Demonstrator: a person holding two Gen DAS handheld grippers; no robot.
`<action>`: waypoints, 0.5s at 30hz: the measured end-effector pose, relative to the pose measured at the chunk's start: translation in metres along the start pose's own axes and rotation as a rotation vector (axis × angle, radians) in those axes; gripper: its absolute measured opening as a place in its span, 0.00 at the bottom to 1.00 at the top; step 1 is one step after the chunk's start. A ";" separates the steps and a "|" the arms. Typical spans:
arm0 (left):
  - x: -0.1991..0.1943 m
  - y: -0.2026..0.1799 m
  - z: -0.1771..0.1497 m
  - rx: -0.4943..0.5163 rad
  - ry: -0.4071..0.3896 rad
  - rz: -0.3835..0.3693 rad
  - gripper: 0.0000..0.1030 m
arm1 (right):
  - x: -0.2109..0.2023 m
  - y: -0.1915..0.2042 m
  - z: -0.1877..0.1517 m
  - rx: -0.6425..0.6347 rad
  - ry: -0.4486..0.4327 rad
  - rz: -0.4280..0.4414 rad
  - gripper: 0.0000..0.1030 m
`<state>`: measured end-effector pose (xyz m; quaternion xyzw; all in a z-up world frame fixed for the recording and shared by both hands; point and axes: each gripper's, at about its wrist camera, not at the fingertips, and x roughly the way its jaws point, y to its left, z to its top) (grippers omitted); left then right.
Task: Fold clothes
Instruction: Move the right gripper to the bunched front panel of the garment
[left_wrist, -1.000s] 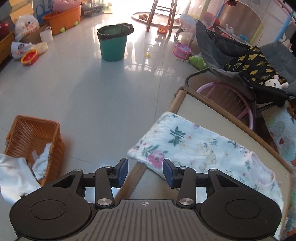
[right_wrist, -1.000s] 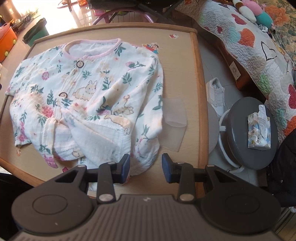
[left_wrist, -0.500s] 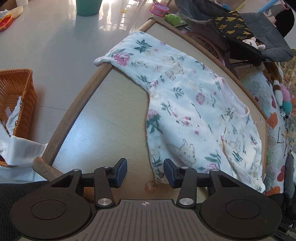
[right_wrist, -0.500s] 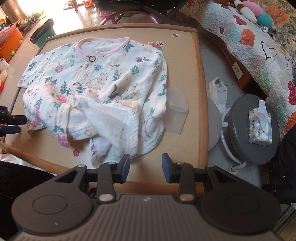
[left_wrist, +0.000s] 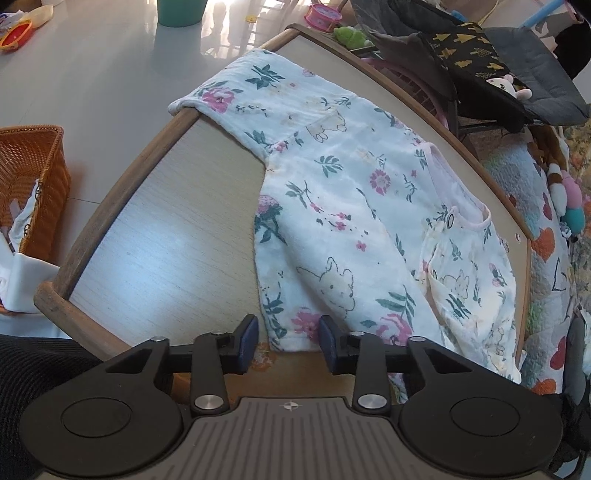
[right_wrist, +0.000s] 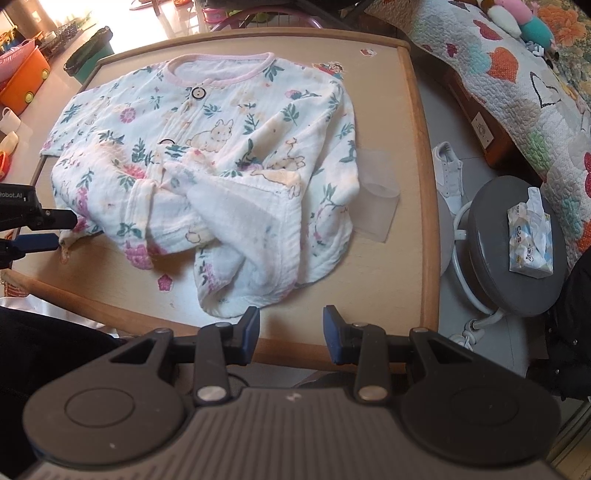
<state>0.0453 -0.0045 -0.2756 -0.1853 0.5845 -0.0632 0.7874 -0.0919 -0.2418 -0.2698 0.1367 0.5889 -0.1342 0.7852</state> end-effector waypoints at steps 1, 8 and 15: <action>0.001 0.000 0.000 -0.009 0.004 -0.003 0.20 | 0.000 -0.001 -0.001 0.000 -0.005 0.005 0.36; 0.000 0.009 -0.002 -0.050 0.026 -0.017 0.09 | -0.002 0.002 0.000 0.032 -0.034 0.060 0.35; -0.013 0.019 0.004 -0.048 0.018 -0.018 0.09 | 0.013 0.005 0.008 0.074 -0.024 0.042 0.29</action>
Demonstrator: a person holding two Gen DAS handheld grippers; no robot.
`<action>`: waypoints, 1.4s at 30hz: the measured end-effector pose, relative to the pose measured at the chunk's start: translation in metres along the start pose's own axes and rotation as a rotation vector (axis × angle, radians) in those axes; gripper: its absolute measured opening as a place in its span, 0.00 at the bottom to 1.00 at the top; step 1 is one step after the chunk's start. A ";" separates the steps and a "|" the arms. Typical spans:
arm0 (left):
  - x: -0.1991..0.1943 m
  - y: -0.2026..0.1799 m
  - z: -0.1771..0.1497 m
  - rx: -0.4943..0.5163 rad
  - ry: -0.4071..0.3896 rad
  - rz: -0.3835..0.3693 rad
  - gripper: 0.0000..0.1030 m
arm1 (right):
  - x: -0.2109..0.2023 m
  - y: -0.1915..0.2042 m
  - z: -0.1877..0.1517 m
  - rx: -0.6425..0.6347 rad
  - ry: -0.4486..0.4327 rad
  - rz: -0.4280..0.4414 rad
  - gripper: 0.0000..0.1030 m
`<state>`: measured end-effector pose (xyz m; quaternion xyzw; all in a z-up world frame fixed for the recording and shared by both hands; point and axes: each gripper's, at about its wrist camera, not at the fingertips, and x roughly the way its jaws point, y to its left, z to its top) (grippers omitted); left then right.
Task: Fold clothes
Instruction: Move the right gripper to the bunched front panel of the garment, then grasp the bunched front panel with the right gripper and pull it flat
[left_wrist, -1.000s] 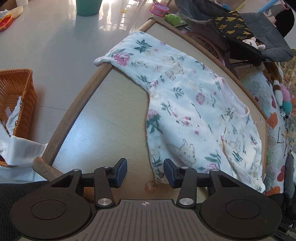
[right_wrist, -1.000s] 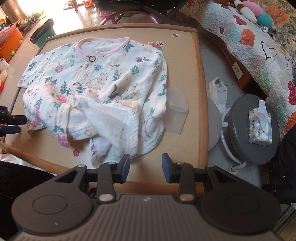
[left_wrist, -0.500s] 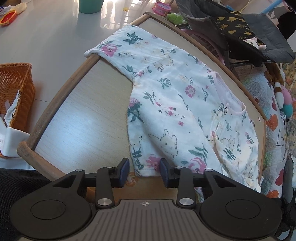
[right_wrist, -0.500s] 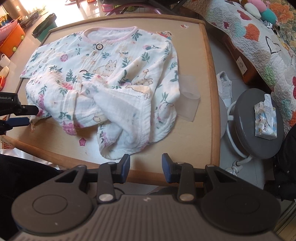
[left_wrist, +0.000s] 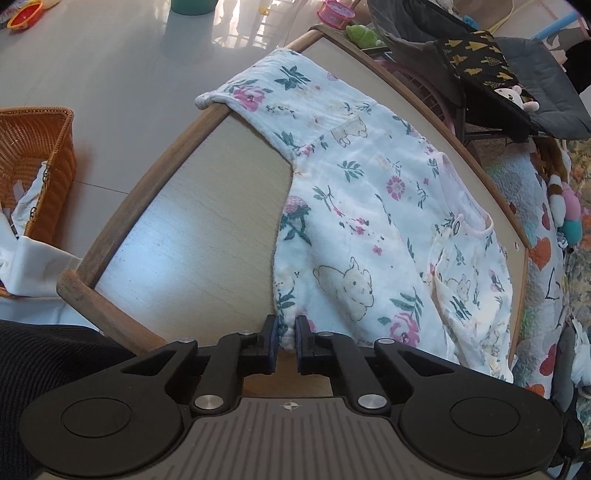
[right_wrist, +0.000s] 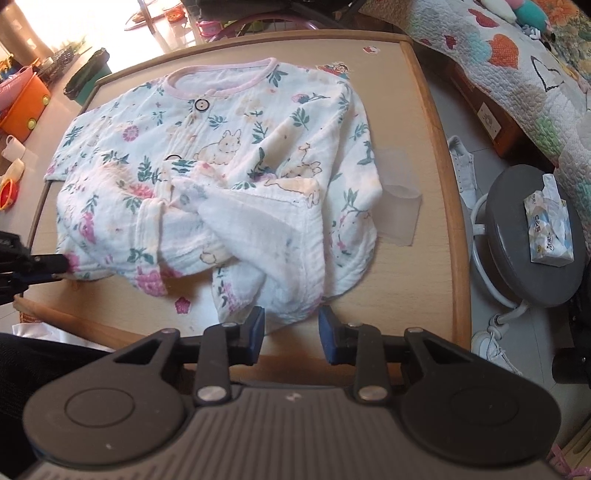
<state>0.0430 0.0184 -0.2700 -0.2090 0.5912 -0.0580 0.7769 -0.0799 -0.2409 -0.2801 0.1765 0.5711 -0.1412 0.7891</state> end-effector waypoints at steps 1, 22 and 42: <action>-0.002 0.001 0.002 0.001 -0.003 -0.001 0.09 | 0.001 0.001 0.000 -0.001 0.001 -0.002 0.28; -0.041 0.029 0.021 0.027 -0.022 0.002 0.09 | 0.006 0.021 0.005 -0.161 0.041 -0.040 0.05; -0.056 0.036 0.028 -0.002 0.012 -0.045 0.10 | -0.015 0.000 0.036 -0.501 0.109 -0.170 0.05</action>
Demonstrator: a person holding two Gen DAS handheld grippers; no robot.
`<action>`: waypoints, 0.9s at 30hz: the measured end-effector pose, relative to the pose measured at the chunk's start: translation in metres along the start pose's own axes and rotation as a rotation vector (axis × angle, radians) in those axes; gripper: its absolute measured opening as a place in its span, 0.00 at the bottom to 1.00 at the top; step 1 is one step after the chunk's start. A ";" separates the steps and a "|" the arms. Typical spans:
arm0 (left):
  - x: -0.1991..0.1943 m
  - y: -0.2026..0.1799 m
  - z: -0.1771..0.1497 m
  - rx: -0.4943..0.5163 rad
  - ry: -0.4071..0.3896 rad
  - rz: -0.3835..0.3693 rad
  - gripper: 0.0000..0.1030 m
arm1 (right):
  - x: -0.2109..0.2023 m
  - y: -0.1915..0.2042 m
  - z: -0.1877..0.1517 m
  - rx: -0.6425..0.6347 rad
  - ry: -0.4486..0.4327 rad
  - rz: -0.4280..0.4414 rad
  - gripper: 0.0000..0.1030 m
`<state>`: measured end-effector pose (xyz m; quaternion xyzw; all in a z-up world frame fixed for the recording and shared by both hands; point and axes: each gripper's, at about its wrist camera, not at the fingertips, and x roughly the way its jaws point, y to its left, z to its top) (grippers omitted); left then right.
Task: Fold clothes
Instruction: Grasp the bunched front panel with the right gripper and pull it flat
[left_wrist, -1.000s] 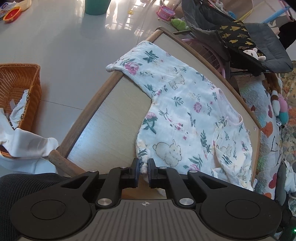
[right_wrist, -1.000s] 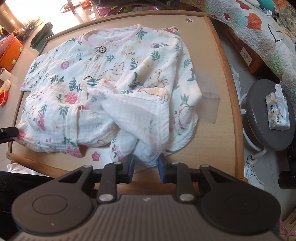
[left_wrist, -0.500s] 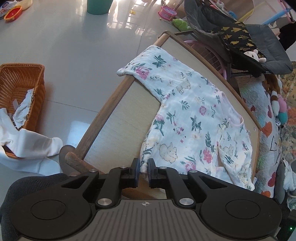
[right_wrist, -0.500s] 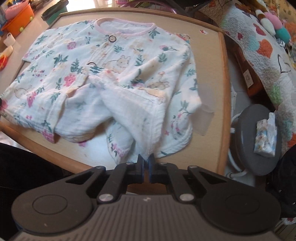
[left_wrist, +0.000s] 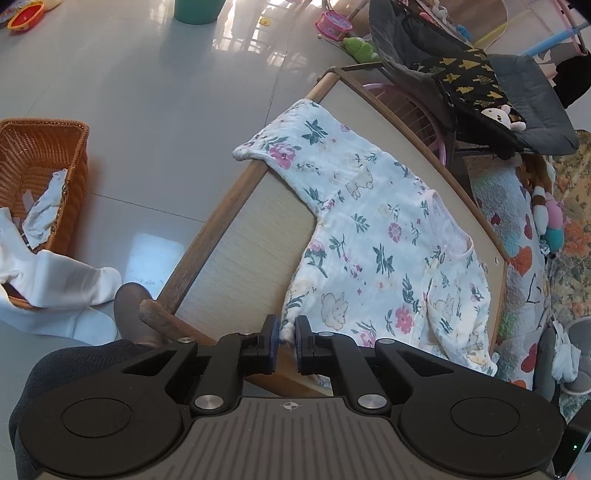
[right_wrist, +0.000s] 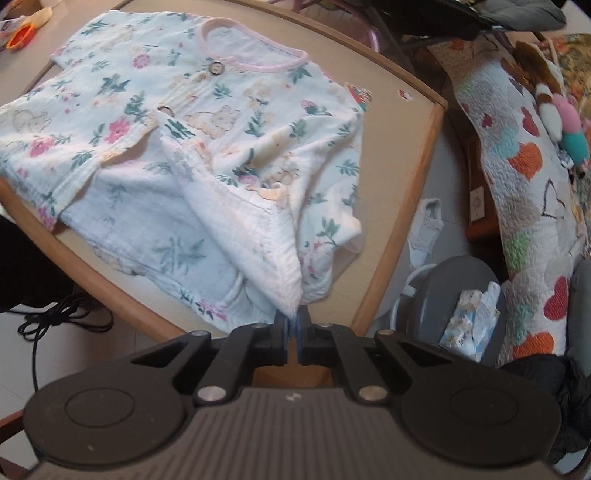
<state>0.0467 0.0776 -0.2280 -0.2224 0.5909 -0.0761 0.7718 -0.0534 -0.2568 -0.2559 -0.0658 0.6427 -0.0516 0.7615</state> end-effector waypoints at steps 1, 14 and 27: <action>0.003 0.000 -0.001 0.009 0.015 0.000 0.10 | 0.000 0.002 0.001 -0.010 -0.004 0.018 0.05; 0.025 0.002 -0.006 0.106 0.088 0.105 0.20 | -0.011 0.020 0.003 -0.078 -0.032 0.049 0.09; 0.022 -0.020 -0.008 0.228 0.127 0.048 0.41 | -0.034 0.016 0.007 -0.111 0.015 0.101 0.13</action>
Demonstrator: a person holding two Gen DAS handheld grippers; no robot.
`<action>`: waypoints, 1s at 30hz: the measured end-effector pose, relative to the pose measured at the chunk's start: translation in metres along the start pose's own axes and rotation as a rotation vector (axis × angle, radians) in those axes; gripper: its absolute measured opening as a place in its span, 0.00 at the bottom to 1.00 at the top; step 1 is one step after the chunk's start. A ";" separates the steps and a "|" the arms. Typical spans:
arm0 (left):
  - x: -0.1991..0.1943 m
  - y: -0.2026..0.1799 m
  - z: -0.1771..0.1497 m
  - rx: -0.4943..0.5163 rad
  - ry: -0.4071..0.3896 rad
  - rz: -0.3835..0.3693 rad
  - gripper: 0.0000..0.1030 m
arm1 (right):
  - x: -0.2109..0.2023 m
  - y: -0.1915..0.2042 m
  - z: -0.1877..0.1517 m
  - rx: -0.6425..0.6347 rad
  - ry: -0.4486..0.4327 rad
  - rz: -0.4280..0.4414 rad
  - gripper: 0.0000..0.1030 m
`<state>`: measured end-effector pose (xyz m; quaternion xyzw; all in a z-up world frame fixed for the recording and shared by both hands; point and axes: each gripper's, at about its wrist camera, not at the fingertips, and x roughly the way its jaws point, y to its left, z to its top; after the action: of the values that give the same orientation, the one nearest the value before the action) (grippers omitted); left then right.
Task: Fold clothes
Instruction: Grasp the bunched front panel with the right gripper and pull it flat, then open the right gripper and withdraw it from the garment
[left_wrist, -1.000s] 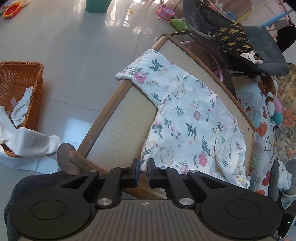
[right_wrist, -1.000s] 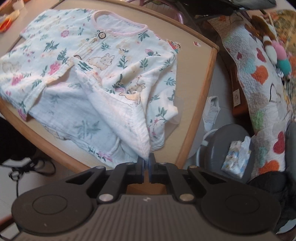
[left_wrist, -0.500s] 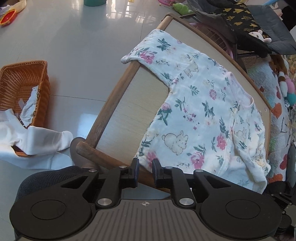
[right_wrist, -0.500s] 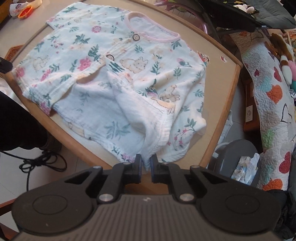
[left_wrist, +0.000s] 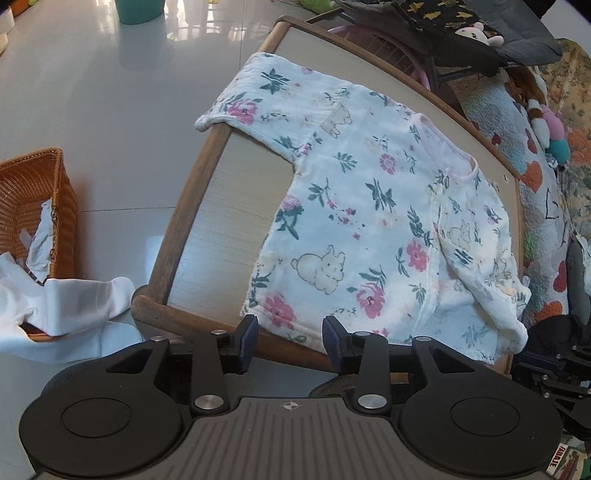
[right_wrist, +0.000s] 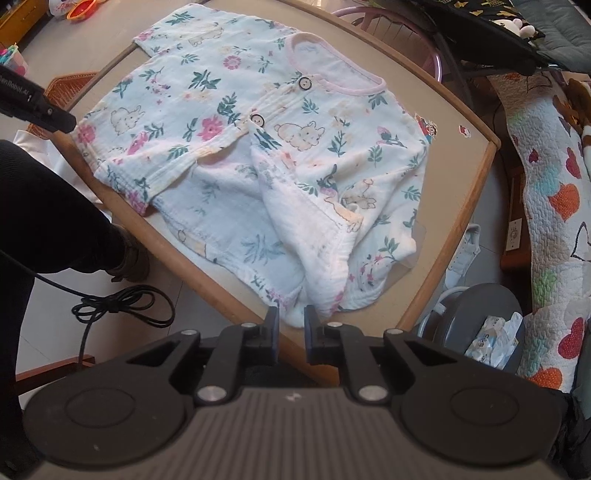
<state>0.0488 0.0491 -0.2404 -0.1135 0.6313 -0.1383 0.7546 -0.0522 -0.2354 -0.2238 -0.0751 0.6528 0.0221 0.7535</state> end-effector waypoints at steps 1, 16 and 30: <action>0.001 -0.002 -0.001 0.003 0.004 -0.007 0.41 | -0.002 -0.005 0.001 0.018 -0.005 0.004 0.14; 0.016 -0.023 -0.011 0.022 0.054 -0.029 0.41 | 0.034 -0.069 0.052 0.286 -0.034 0.021 0.19; 0.021 -0.019 -0.011 0.010 0.076 -0.013 0.41 | 0.050 -0.064 0.049 0.304 -0.009 0.083 0.05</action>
<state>0.0400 0.0239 -0.2547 -0.1084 0.6582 -0.1504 0.7296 0.0117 -0.2947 -0.2615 0.0667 0.6477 -0.0455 0.7576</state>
